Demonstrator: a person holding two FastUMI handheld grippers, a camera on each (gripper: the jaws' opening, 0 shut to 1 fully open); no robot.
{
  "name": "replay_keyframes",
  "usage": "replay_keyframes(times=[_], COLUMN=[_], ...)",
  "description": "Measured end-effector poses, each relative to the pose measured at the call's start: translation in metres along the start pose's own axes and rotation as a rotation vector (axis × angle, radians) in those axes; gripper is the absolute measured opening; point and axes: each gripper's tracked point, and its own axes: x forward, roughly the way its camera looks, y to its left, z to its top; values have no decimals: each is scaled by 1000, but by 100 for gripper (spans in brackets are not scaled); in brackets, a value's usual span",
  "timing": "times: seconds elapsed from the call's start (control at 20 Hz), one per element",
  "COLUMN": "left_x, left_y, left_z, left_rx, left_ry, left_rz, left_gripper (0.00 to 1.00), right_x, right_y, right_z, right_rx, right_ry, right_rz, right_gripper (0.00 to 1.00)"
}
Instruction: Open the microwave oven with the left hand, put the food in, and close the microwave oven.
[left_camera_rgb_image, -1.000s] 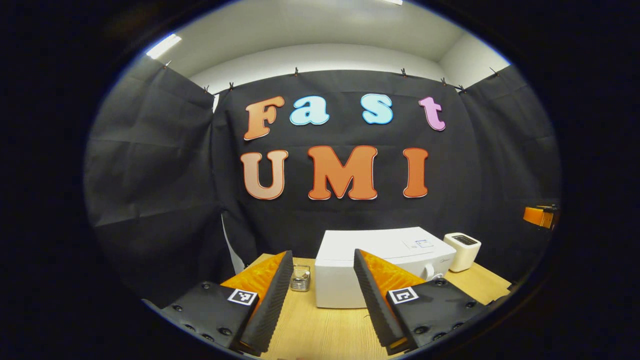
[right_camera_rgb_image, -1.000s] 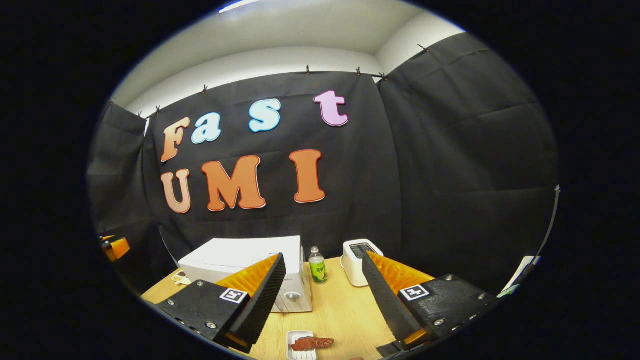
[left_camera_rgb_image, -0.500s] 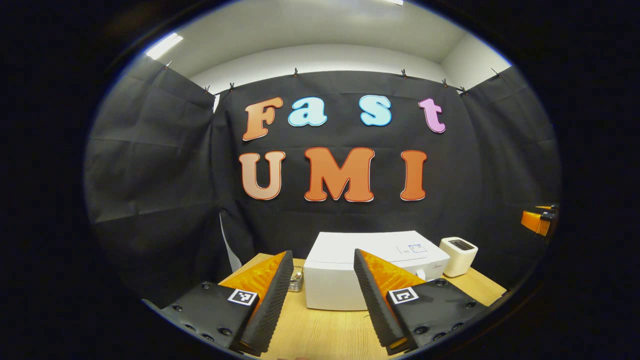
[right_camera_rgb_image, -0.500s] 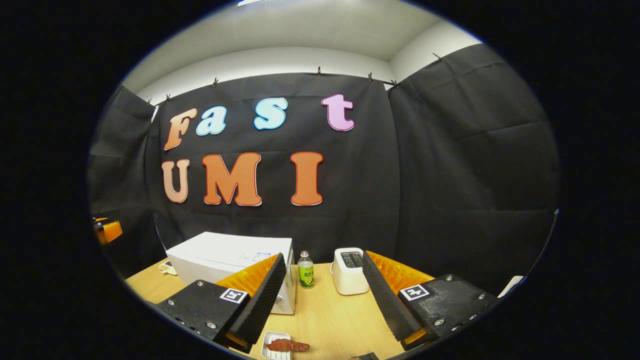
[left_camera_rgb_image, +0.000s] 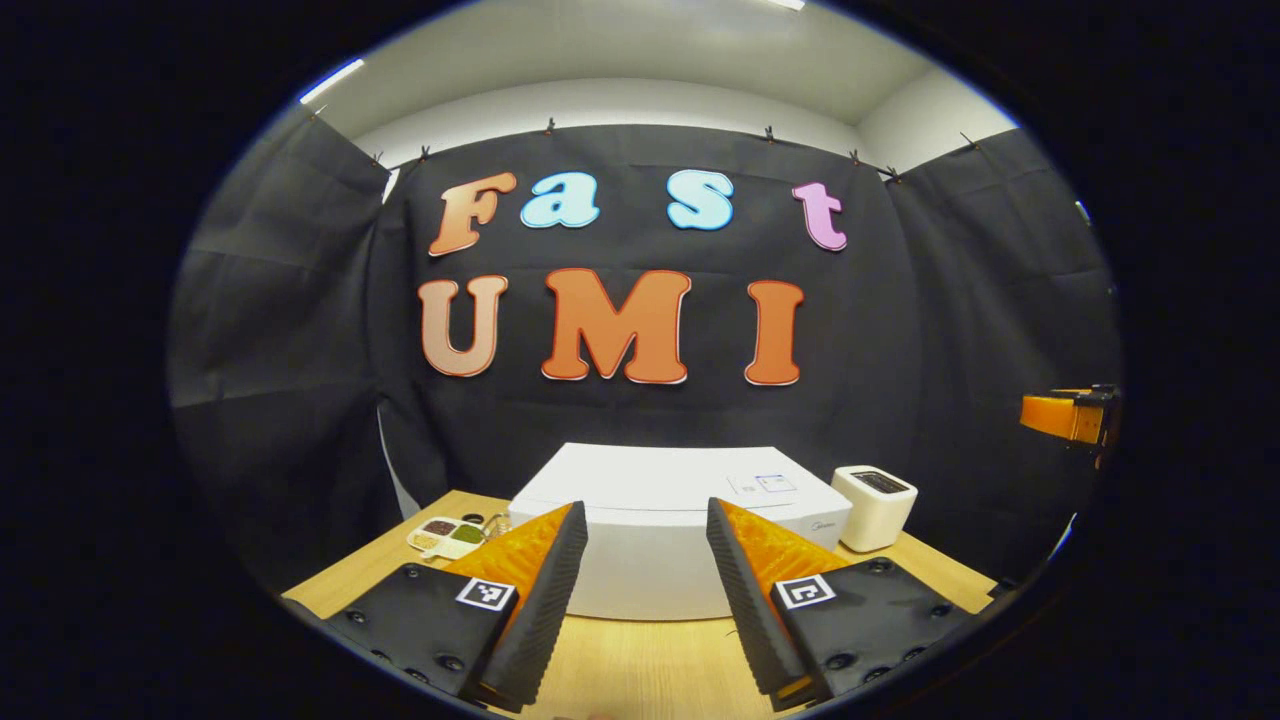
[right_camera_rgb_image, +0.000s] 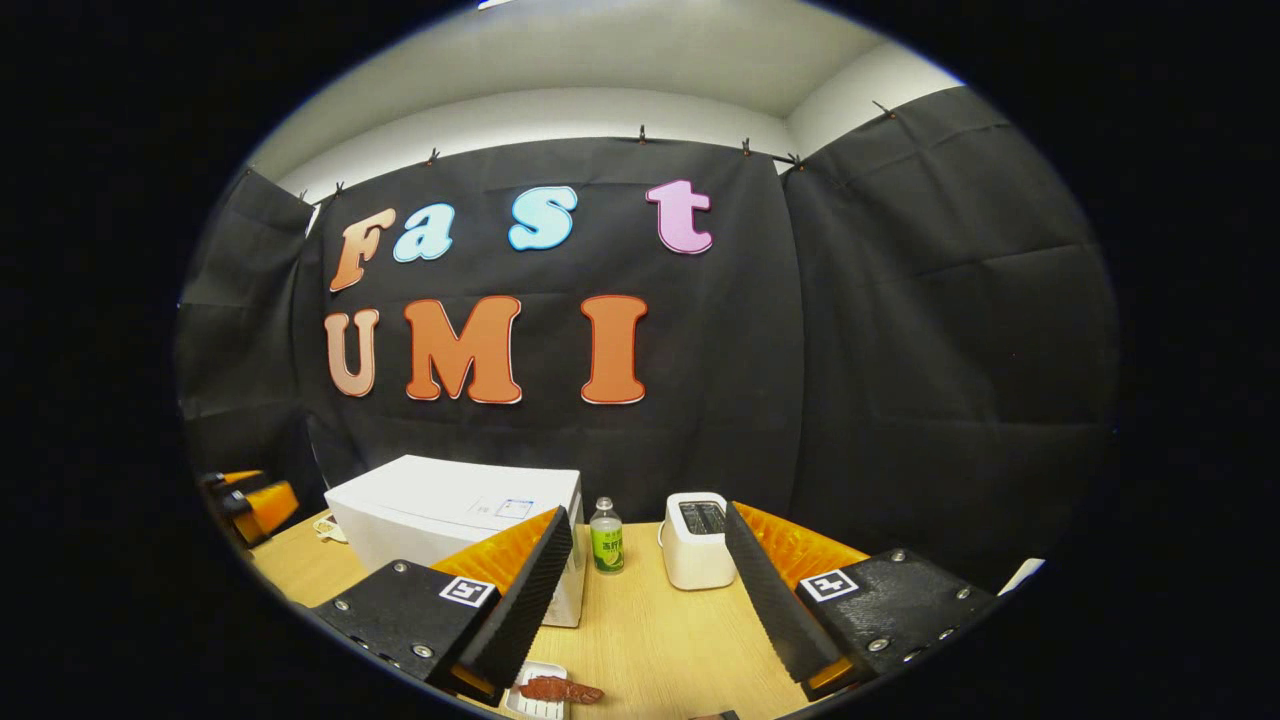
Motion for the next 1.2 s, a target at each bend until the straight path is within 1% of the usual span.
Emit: replay_keyframes(times=[0.05,0.15,0.2,0.25,0.35,0.4,0.45,0.5,0.55,0.6,0.65,0.8,0.85,0.9,0.95,1.0,1.1,1.15,1.2], left_x=[9,24,34,41,56,64,71,78,85,91,98,116,122,127,133,138,144,145,147], left_y=[-12,-37,-49,-61,-83,-94,-103,-110,-117,-121,-123,-131,-132,-133,-133,-134,-136,-135,-136], left_z=[-8,-26,-36,-48,-75,-88,-100,-112,-123,-132,-141,-166,-171,-175,-179,-184,-194,-193,-194], left_rx=[5,24,32,38,50,63,76,84,95,116,127,86,77,72,75,78,82,79,67], left_ry=[2,-3,-6,-3,21,29,36,50,60,70,77,112,112,112,116,116,134,135,131], left_rz=[-18,-52,-70,-89,-124,-143,-157,-168,-177,-176,-169,-167,-158,-148,-138,-130,-118,-107,-108], left_gripper=[76,77,80,76,76,80,80,80,77,77,80,82,82,77,82,77,77,72,63], right_x=[1,4,6,7,10,11,11,11,11,11,11,10,11,10,10,10,11,10,10], right_y=[-2,-6,-8,-11,-23,-29,-33,-37,-40,-43,-47,-56,-59,-62,-64,-67,-72,-74,-73], right_z=[0,0,0,-2,-2,-1,-1,-1,-1,-2,-4,-10,-14,-15,-18,-21,-25,-27,-27], right_rx=[0,-6,-8,-10,-2,7,18,27,33,36,39,40,35,32,28,23,19,23,28], right_ry=[1,3,9,16,23,22,23,24,25,27,32,48,55,61,68,77,93,99,104], right_rz=[1,0,2,-4,-27,-37,-44,-50,-55,-61,-66,-78,-83,-86,-87,-91,-99,-99,-94], right_gripper=[95,95,95,95,95,95,100,95,95,95,95,95,95,95,95,95,95,95,95])
